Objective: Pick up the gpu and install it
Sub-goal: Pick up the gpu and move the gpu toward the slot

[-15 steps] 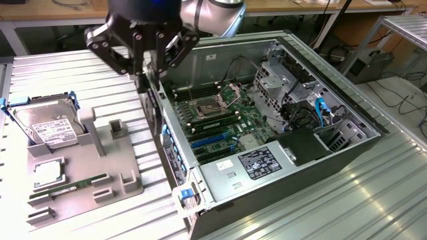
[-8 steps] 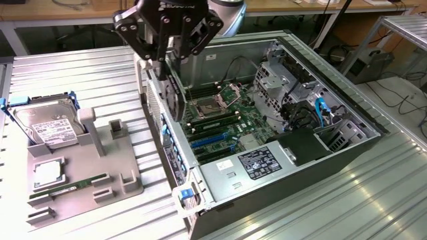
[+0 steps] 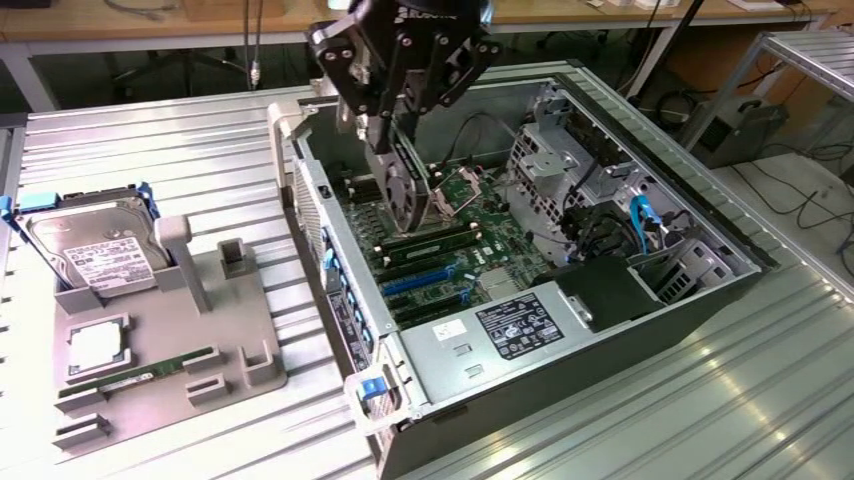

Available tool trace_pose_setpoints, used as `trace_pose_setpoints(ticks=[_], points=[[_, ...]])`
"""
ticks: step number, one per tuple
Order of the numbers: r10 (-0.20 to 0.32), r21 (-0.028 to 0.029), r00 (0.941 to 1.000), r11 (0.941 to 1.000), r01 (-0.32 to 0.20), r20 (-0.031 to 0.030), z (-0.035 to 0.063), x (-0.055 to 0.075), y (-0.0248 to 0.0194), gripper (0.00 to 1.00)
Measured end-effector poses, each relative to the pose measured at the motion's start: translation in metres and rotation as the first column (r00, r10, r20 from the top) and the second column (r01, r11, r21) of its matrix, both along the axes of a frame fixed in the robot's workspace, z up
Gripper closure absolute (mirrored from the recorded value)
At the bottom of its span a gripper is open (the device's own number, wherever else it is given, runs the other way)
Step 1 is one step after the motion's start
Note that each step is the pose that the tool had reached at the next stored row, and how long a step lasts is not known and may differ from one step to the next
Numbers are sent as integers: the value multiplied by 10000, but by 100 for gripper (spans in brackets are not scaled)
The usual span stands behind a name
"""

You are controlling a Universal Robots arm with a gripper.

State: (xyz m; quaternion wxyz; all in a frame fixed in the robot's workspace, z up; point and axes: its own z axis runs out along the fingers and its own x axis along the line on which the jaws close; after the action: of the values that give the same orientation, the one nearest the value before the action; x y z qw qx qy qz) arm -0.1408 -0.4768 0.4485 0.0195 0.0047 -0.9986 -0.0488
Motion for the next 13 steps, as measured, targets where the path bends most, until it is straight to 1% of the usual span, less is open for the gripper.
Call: trace_pose_setpoints(ticks=[5,10,13], points=[[0,-1,10000,10000,0,-21,-100,252,23,74],[-9,-1,10000,10000,9,-38,-224,560,71,74],[-157,-1,9999,9999,157,-67,-314,735,79,74]])
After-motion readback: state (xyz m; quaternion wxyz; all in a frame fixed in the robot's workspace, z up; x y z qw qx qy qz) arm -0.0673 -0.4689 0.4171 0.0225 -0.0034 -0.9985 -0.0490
